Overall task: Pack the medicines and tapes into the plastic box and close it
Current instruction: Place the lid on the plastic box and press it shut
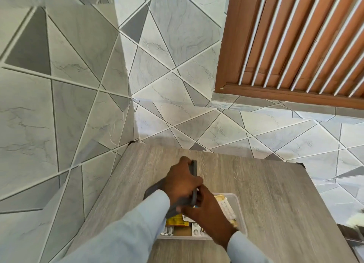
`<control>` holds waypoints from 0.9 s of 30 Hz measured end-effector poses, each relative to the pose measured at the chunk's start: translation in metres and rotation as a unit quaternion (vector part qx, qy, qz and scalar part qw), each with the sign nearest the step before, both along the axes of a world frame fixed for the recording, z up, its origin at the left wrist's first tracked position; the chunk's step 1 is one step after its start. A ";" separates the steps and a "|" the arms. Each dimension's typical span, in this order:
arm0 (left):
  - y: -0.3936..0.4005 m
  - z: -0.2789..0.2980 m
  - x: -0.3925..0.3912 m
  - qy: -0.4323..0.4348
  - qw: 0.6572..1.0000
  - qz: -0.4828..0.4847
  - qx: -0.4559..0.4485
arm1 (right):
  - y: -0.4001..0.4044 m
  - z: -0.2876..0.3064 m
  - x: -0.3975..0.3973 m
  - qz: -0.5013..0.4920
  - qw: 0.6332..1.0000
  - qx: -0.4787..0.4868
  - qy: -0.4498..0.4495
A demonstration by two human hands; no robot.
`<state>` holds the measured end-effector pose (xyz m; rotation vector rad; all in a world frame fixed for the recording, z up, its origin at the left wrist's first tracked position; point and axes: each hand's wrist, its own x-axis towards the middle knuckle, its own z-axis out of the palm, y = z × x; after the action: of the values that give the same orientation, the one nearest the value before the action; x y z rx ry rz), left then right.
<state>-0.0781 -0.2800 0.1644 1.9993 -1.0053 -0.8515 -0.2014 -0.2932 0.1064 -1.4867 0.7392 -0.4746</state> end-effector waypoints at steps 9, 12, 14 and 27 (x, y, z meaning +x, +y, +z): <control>0.037 -0.049 0.043 -0.110 0.987 0.108 0.048 | -0.010 -0.031 -0.048 -0.145 0.986 0.079 -0.006; 0.077 -0.097 0.055 -0.117 0.962 0.199 0.147 | -0.015 -0.049 -0.075 -0.166 0.978 0.125 -0.022; 0.089 -0.124 0.050 -0.010 0.962 0.226 0.155 | -0.020 -0.062 -0.086 -0.193 0.969 0.150 -0.028; 0.072 -0.131 0.022 -0.056 0.978 0.201 -0.006 | -0.023 -0.092 -0.111 -0.273 0.897 -0.197 0.287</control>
<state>-0.0562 -0.2080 0.0338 2.1567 -0.6262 -0.5169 -0.3120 -0.3166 0.0139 -1.8183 1.6312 -0.6381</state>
